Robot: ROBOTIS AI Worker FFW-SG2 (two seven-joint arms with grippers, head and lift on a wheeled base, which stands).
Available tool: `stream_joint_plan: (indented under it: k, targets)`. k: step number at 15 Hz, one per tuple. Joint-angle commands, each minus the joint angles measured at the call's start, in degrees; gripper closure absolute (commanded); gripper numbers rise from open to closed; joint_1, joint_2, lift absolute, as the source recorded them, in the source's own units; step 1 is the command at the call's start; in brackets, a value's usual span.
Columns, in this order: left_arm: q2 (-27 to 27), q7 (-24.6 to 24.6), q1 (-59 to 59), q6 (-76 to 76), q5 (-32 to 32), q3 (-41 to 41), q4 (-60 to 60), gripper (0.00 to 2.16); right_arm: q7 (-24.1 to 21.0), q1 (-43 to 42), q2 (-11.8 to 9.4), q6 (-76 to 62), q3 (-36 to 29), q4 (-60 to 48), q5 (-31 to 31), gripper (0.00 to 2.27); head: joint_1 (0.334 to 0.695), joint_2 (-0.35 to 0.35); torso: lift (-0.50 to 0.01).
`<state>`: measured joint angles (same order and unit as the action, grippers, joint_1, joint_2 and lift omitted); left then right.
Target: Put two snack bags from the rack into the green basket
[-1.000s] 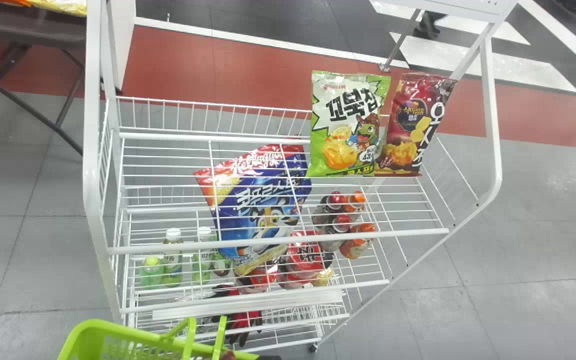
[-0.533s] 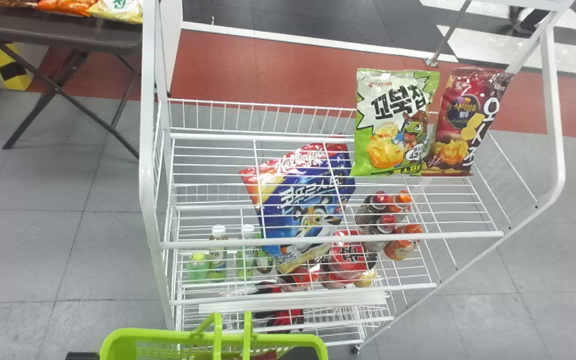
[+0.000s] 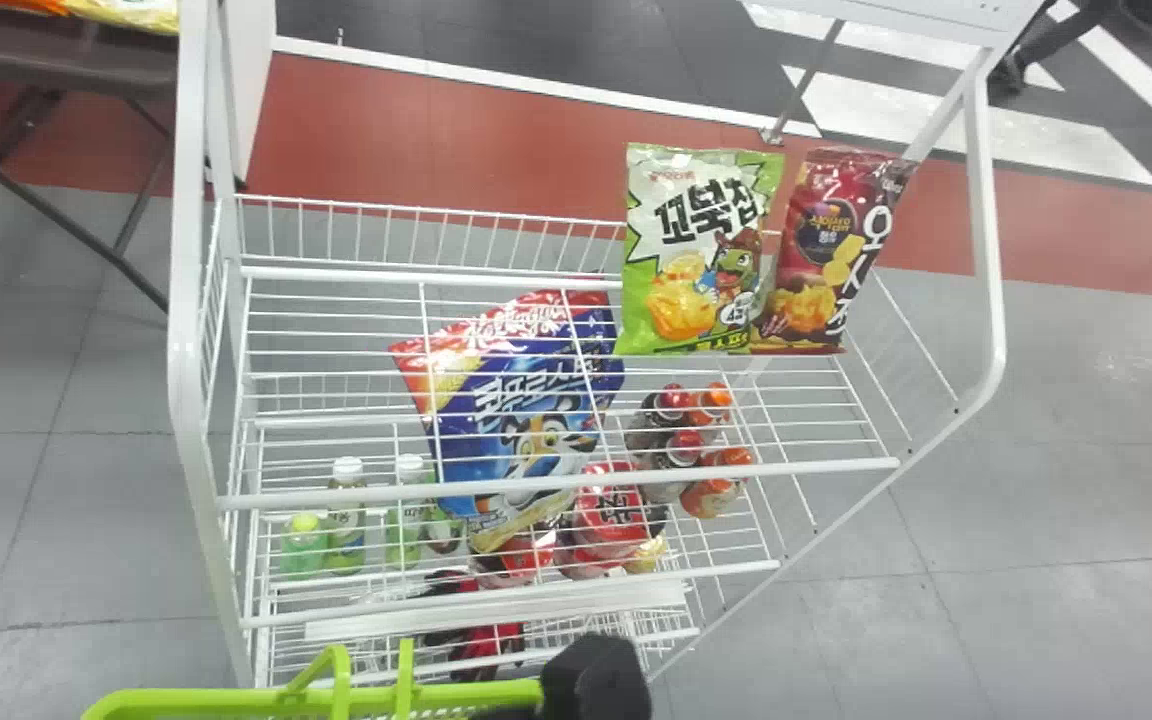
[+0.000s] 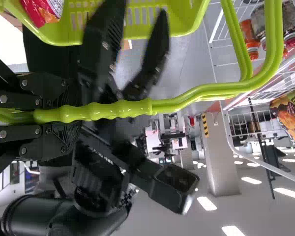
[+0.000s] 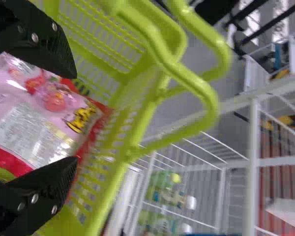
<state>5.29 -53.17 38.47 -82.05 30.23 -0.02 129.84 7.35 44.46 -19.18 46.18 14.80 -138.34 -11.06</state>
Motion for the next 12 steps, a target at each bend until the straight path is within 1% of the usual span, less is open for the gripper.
stream_joint_plan:
  k: [1,4,6,9,11,12]
  targets:
    - [-0.2,0.0,0.3,0.0,-0.2,0.0,0.1,1.52,-1.9,2.6,0.3,-18.1,-1.8,-0.1,2.4,0.04,0.695,-0.325,-0.007]
    - [-0.8,0.1,0.5,0.0,-0.7,-0.2,0.1,1.52,-8.0,5.8,1.1,-38.8,-1.8,1.1,6.4,0.04,0.695,-0.322,-0.007]
    - [-0.8,0.2,0.5,0.3,-0.8,-0.4,-0.2,1.52,-10.9,7.1,1.5,-47.8,-1.8,3.2,7.1,0.04,0.695,-0.35,-0.007]
    - [-0.7,-0.3,0.5,0.5,-0.8,0.3,-0.6,1.52,-12.0,9.4,2.8,-54.3,-3.9,5.3,6.1,0.04,0.695,-0.35,-0.007]
    - [-0.7,-0.4,0.7,0.9,-0.8,0.3,-0.9,1.52,-11.2,10.0,3.2,-54.3,-7.2,5.9,2.1,0.04,0.695,-0.35,-0.007]
    - [-0.7,-0.5,0.9,1.2,-0.8,0.3,-1.1,1.52,-9.9,10.1,3.5,-54.3,-9.1,6.4,-0.6,0.04,0.695,-0.35,-0.007]
